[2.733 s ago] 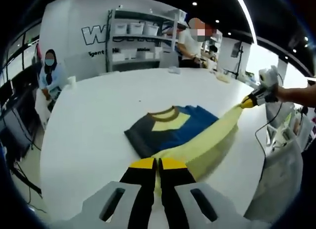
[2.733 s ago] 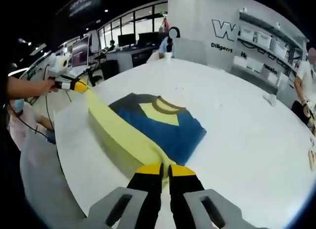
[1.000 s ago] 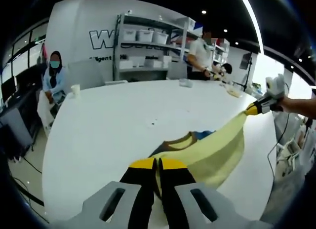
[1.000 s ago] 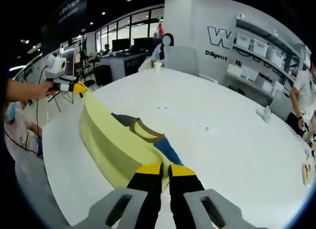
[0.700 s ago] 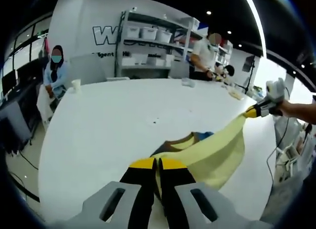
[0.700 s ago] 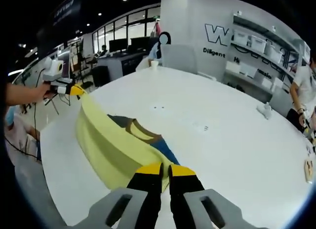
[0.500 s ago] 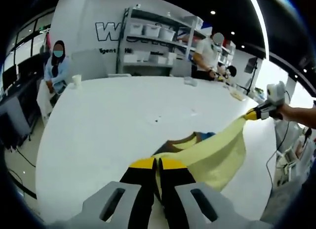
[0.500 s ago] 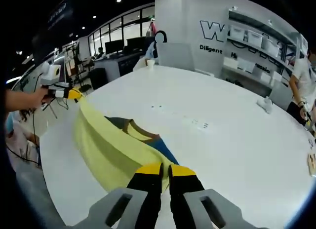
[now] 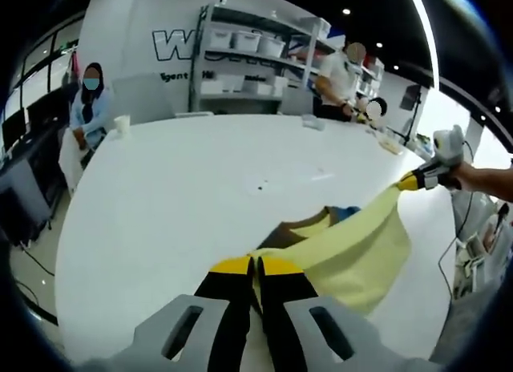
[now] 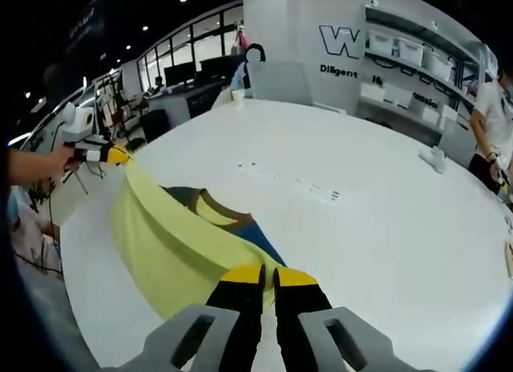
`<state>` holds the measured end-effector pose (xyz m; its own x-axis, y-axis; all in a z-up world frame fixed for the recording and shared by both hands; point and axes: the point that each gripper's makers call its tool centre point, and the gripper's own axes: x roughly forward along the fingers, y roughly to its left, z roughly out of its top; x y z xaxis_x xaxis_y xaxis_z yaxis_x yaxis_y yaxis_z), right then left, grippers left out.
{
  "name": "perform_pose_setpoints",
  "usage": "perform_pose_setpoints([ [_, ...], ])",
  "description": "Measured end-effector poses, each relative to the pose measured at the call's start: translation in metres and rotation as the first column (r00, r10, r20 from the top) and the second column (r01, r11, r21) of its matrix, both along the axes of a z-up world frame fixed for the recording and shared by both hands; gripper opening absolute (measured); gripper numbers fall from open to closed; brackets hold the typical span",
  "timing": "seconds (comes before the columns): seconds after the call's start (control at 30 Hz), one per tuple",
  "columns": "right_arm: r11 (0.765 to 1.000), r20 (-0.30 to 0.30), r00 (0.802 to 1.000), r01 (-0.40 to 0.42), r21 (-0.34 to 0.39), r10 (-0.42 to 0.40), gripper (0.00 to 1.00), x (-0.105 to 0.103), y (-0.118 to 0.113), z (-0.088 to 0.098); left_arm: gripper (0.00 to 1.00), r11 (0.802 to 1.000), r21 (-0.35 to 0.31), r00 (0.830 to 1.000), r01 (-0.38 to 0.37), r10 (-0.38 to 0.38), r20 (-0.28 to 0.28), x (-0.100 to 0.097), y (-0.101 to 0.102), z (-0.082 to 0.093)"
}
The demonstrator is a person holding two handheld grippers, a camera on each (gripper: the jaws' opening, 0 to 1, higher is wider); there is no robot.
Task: Fold the garment on the visible template until the final outline fits inside the template.
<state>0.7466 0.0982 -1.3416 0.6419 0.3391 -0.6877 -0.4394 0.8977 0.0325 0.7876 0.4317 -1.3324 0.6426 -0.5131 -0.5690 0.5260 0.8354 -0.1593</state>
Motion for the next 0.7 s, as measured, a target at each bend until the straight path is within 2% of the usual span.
perform_pose_setpoints([
  [0.27,1.0,-0.024,1.0,0.017,0.004,-0.017,0.0,0.01,-0.004,-0.015,0.01,1.0,0.009,1.0,0.001,0.0,-0.018,0.009,-0.002,-0.013],
  [0.43,0.999,-0.041,0.999,0.03,0.014,-0.03,0.0,0.017,-0.005,-0.024,0.01,1.0,0.01,1.0,-0.002,0.002,-0.031,0.021,-0.001,-0.025],
  [0.7,0.998,-0.074,0.996,0.055,0.032,-0.053,0.0,0.028,-0.004,-0.04,0.01,1.0,-0.004,0.997,-0.03,0.03,-0.075,0.031,0.002,-0.042],
])
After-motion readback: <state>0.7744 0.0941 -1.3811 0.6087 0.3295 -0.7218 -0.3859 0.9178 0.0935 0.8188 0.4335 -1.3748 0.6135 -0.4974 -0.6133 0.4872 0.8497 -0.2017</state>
